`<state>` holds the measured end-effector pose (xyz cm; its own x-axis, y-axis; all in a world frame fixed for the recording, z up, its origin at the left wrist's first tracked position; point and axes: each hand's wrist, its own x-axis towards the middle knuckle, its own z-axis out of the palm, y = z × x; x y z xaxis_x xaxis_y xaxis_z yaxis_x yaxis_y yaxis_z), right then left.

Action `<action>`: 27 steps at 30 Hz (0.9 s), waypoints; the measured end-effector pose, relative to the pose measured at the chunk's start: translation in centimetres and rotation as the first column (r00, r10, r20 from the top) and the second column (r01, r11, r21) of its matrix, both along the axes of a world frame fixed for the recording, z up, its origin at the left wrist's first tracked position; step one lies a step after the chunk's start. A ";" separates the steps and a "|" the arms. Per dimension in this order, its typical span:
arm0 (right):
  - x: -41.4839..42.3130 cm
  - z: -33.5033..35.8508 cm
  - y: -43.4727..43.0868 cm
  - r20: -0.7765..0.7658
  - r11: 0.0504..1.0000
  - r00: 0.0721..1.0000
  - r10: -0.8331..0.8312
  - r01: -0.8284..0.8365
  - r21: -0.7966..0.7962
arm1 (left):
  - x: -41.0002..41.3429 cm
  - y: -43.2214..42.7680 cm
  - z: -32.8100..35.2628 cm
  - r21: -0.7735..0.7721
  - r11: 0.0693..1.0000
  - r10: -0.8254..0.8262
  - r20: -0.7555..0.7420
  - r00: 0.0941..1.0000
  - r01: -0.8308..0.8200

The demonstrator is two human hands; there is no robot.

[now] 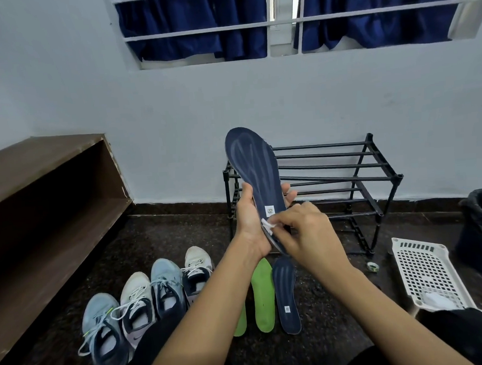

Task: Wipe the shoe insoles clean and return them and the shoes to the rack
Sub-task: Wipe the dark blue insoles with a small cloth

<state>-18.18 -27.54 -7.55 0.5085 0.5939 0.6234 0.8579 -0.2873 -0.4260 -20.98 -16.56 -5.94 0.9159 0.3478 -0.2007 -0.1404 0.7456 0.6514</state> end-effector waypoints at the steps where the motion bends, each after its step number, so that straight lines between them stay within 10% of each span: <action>1: 0.2 0.1 0.3 0.027 1.000 1.000 -0.015 0.014 0.019 | -0.1 -0.3 -0.1 0.010 1.000 -0.010 -0.011 1.000 0.010; 27: 1.0 0.1 1.3 0.053 0.979 0.982 -0.180 0.173 0.110 | -0.6 -1.7 -0.6 0.053 0.996 -0.068 -0.083 0.994 0.073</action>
<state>-17.14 -26.20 -7.46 0.5577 0.4283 0.7110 0.8234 -0.3937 -0.4087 -21.58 -18.29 -6.53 0.9200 0.2958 -0.2573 -0.0340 0.7140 0.6993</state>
